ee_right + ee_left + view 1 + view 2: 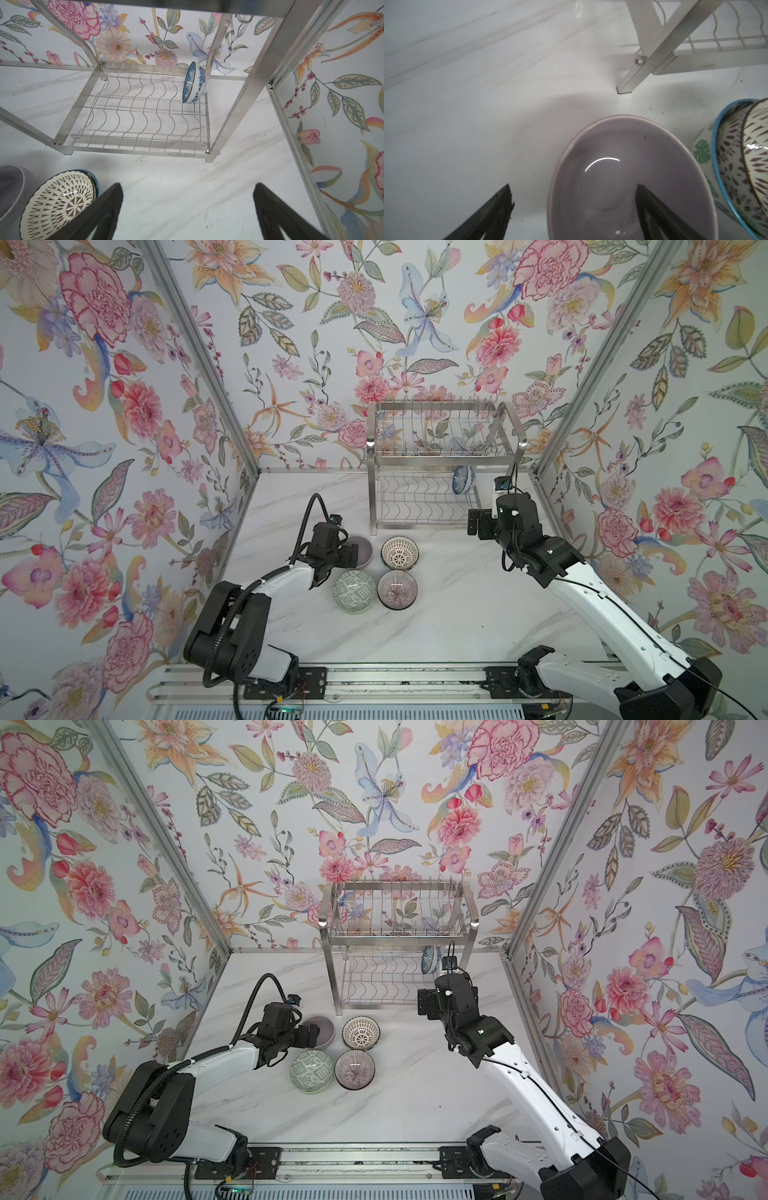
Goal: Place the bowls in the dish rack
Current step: 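Close the left gripper on the rim of the pale lilac bowl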
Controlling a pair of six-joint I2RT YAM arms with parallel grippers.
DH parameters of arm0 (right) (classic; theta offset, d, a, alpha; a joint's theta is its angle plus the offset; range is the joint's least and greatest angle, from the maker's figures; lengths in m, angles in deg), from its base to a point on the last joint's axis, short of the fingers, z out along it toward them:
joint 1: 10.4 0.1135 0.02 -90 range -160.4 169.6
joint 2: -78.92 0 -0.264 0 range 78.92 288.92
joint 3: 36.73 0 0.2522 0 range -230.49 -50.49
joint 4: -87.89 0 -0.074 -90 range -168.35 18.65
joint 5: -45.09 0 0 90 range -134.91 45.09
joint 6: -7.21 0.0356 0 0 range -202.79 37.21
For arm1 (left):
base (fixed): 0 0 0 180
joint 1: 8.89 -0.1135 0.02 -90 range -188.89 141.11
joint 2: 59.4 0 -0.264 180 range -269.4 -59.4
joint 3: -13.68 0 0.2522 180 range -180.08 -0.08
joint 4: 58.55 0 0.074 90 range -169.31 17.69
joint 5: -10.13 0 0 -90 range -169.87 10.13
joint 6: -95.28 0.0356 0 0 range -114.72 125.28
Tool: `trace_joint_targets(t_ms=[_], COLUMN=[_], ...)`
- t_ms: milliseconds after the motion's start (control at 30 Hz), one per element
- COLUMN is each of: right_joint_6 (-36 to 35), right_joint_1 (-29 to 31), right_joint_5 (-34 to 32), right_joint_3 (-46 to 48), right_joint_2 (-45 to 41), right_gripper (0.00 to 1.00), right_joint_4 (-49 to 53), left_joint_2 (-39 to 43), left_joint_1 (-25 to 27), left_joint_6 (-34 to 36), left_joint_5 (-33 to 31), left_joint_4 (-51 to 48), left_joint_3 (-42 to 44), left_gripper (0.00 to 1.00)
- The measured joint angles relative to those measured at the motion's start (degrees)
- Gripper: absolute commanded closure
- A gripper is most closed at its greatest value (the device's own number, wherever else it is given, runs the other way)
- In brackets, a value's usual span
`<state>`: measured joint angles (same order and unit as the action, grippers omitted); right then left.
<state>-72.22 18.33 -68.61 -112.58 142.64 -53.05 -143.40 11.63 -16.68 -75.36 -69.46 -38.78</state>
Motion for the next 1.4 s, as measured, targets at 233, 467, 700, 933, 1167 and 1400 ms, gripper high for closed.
trace_joint_targets(t_ms=[233,467,700,933,1167,1400], right_joint_6=[0.00,0.00,0.00,0.00,0.00,0.02], right_joint_1=[-0.33,-0.44,-0.44,-0.72,-0.76,-0.76], right_joint_5=[0.37,0.39,0.39,0.39,0.55,1.97], right_joint_3=[0.20,0.28,0.35,0.74,1.14,1.31], right_joint_2=[0.02,0.02,0.02,-0.02,-0.02,-0.02], right_gripper=[0.01,0.01,0.01,0.01,0.01,0.01], right_joint_4=[-0.39,-0.50,-0.50,-0.66,-0.70,-1.20], left_joint_2=[-1.51,-2.03,-2.03,-1.84,2.12,15.34], left_joint_1=[-0.42,-1.03,-1.90,-2.89,-5.20,-5.90], left_joint_6=[-0.09,-0.20,-0.31,0.02,1.38,3.80], left_joint_5=[1.07,1.31,1.31,1.64,-1.36,-6.80], left_joint_4=[1.14,1.55,1.53,2.12,-2.29,-9.35], left_joint_3=[0.07,0.07,0.07,0.04,0.87,0.37], left_gripper=[0.20,0.39,0.72,1.00,1.00,1.00])
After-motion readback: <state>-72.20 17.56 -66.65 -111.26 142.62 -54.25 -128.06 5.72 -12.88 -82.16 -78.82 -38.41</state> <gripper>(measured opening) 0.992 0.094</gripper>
